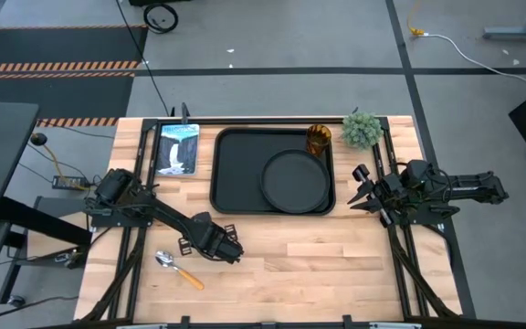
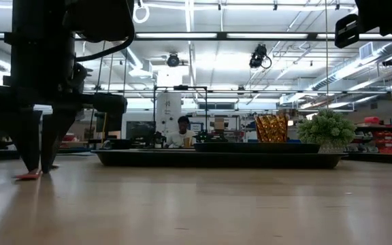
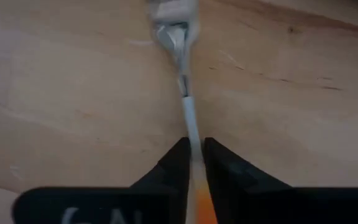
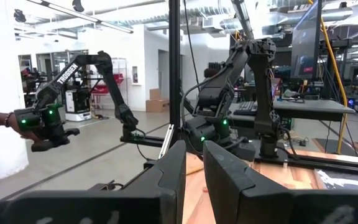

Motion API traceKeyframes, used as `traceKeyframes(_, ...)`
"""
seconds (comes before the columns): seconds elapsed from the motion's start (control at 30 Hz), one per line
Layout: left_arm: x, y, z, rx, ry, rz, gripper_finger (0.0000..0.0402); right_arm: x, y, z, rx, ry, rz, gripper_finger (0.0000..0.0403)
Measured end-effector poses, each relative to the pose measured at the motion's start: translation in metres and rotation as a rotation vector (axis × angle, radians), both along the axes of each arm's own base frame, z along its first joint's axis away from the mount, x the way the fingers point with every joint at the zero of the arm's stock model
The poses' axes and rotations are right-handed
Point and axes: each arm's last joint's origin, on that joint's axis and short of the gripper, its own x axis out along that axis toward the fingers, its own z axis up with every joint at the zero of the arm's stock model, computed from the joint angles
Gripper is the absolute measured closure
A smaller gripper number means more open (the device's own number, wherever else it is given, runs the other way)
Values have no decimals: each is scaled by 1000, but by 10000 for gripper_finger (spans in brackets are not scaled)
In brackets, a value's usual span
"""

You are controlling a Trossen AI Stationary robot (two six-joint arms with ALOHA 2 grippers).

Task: Pick and place plate/cup/fork/spoon on tray
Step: Put the orange fork to the left of the black plate on the black tray

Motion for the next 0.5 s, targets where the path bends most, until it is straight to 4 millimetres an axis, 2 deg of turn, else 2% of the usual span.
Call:
traceKeyframes(0.2, 0, -1, 1, -27, 11, -116, 375, 0, 0, 0, 0, -1, 0, 339)
traceKeyframes(0.5, 3, -4, 4, -73, 23, -190, 370, 0, 0, 1, 0, -9, 0, 339)
